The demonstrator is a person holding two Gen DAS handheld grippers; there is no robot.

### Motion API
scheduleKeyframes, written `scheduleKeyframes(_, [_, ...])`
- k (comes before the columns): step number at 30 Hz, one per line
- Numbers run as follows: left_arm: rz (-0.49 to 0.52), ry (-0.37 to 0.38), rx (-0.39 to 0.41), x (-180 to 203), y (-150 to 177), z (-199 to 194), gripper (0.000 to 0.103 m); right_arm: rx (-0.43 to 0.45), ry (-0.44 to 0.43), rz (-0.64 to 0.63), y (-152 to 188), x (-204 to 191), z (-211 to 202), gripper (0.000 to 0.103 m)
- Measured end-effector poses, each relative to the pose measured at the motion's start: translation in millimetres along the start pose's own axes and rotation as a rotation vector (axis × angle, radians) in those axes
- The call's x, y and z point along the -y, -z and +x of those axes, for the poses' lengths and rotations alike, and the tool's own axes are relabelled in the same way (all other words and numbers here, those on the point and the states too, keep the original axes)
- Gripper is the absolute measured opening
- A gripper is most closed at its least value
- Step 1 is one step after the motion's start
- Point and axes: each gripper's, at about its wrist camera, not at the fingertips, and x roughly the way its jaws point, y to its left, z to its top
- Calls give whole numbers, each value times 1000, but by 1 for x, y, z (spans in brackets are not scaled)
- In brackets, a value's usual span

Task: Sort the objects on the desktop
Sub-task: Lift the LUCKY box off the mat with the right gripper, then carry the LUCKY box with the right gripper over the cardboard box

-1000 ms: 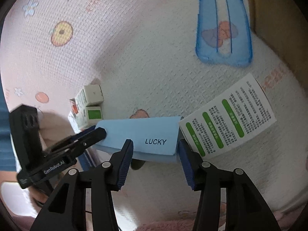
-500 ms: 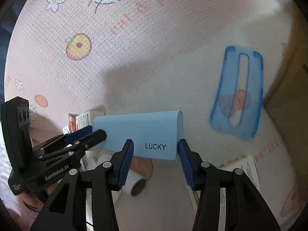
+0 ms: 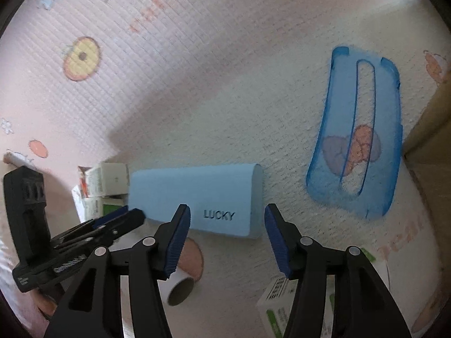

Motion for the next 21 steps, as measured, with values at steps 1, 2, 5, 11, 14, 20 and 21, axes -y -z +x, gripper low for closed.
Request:
scheduleKeyframes(1, [-17,10,2,-3,2,0,45,-7,-2,0,-1,2,3,52])
scheduleKeyframes(2, [-30,14,3,-3,5,1,45,-7,-9,4,-1,3,5,52])
scheduleKeyframes(5, [-29,4,17,0,0,1,45,13,-33,26,-1,7,9,52])
scheduleKeyframes(11, [-28,-26,33,5,-2,0,41,51,-32,29,2,7,6,53])
scheduleKeyframes(14, [-7,-75,90,11,0,-13,35,73,-38,23,6,3,3,52])
scheduleKeyframes(20, [47,-61,176,26,7,-53,34,169,-51,-21,13,-11,-36,52])
scheduleKeyframes(21, [59,-58,195,33,6,-63,34,194,-37,-42,12,-16,-47,52])
